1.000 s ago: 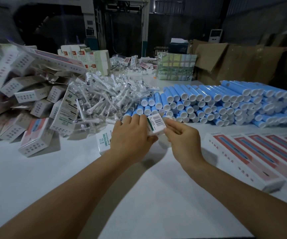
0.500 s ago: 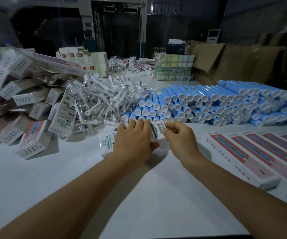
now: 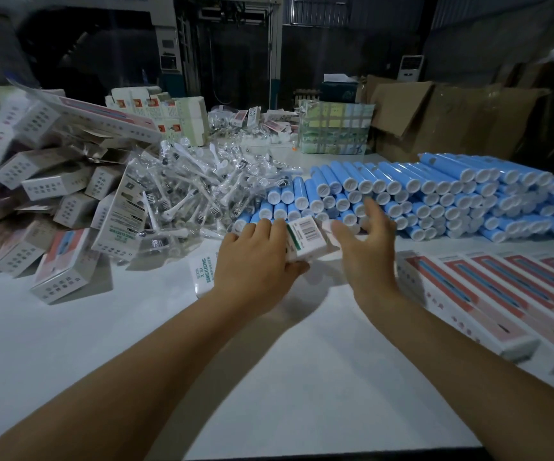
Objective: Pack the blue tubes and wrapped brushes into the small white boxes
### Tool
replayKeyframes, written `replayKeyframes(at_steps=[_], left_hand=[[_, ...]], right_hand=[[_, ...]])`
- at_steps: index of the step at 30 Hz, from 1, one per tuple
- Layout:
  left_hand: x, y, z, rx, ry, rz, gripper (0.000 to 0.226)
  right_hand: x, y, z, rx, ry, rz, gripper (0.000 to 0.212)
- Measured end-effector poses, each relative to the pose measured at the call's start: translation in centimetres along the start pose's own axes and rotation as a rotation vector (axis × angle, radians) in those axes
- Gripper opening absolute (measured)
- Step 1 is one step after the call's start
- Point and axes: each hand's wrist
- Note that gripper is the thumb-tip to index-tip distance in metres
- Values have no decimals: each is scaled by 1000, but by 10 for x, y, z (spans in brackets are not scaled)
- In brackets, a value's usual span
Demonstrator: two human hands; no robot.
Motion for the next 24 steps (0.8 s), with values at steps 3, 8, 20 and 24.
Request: replayKeyframes(at_steps=[3,8,20,24], left_hand=[[2,2,1,34,-27,-5,78],[1,-1,-10,-22,-32,-18,74],[10,-11,-11,-122,50,7,72],[7,-9,-8,-110,46,28,71]], right_hand=[[-1,1,4,-571,712,126,42],[-8,-8,5,-502,964,359,28],[-5,-23,-4,338,-291,269,29],[-6,-21,4,-53,144,363,25]])
Point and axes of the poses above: each hand's wrist, its own y-axis towards the middle knuckle, its own x-axis out of the back of the hand, z = x × y, and after that the axes turned 5 degrees about x, right-handed
